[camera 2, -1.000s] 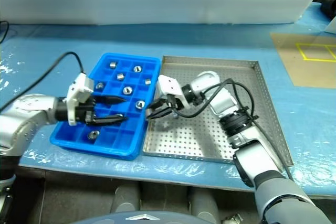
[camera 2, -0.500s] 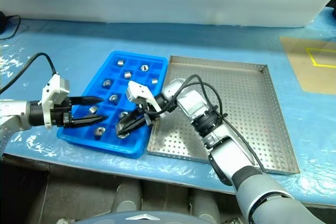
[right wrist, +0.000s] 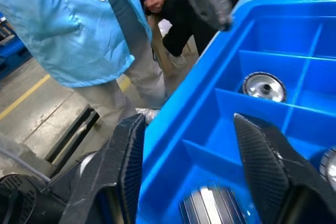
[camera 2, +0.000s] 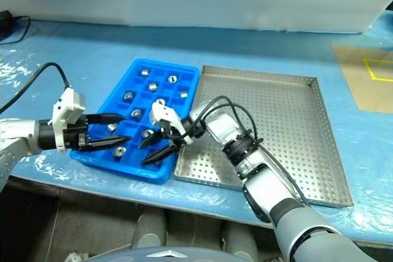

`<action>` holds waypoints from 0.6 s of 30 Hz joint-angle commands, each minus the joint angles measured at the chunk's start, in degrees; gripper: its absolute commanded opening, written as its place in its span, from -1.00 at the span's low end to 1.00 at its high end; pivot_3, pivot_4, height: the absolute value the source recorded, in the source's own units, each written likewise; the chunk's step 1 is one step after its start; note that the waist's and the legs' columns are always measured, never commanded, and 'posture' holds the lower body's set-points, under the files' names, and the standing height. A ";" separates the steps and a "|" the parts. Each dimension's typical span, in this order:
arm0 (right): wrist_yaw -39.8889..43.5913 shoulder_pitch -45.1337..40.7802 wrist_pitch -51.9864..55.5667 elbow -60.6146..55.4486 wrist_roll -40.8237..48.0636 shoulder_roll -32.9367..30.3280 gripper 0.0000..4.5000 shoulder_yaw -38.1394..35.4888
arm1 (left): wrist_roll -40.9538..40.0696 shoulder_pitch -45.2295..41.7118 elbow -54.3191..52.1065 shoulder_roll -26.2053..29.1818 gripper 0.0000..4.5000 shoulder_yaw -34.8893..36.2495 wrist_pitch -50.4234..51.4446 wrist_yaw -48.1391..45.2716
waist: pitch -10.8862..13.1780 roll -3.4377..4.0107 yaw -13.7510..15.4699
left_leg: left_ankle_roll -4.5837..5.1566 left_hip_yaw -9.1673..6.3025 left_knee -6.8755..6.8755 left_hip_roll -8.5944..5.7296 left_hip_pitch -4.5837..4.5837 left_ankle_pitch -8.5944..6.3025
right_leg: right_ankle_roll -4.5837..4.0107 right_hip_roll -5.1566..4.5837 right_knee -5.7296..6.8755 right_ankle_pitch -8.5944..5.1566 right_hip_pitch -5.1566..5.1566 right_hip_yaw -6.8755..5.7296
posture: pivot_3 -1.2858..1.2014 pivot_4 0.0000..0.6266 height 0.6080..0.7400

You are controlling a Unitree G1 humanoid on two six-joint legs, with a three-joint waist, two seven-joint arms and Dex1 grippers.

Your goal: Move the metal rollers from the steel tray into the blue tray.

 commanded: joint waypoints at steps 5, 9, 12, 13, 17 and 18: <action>-10.28 -0.98 3.16 -10.14 5.70 -4.96 0.19 -14.75 | 2.40 -7.95 4.08 -5.62 0.62 -5.15 -4.08 1.02 | -0.01 0.00 -0.11 | -0.14 0.00 0.00 0.00 0.04 0.08 | 0.01 0.00 0.06 0.01 0.01 0.01 | 0.15 -0.52 1.00; -23.71 2.10 2.71 -12.42 5.50 -6.08 0.19 -22.92 | 6.66 -14.68 13.86 -13.86 0.62 -7.41 -9.27 5.36 | -0.05 0.00 -0.34 | -0.22 0.01 0.01 -0.02 0.10 0.13 | 0.02 0.01 0.09 0.02 0.06 0.04 | 0.10 -0.52 1.00; -34.90 5.26 2.08 -13.84 4.86 -5.96 0.19 -28.91 | 12.49 -18.68 24.02 -19.99 0.62 -9.78 -14.64 9.81 | -0.06 0.02 -0.64 | -0.24 0.01 0.03 -0.08 0.09 0.14 | 0.04 -0.01 0.07 0.03 0.07 0.08 | 0.03 -0.52 1.00; -37.70 6.28 1.47 -14.07 4.03 -6.15 0.19 -29.85 | 13.89 -19.76 27.37 -21.69 0.62 -10.02 -16.57 10.87 | -0.07 0.02 -0.93 | -0.24 0.02 0.06 -0.08 0.07 0.14 | 0.06 0.00 0.07 0.04 0.06 0.10 | 0.02 -0.52 1.00; -45.01 8.71 -0.50 -15.28 1.40 -7.34 0.19 -30.76 | 15.05 -24.05 35.65 -27.22 0.62 -10.19 -21.16 10.17 | -0.07 0.00 -2.19 | -0.23 0.01 0.05 -0.13 0.02 0.14 | 0.13 0.00 -0.04 0.09 0.06 0.13 | -0.02 -0.52 1.00; -45.57 8.70 -0.73 -15.29 1.52 -7.53 0.19 -30.89 | 15.35 -25.24 36.91 -28.19 0.62 -10.54 -21.84 9.71 | -0.07 0.00 -2.83 | -0.23 0.01 0.04 -0.14 0.00 0.15 | 0.16 0.00 -0.04 0.11 0.01 0.15 | -0.03 -0.52 1.00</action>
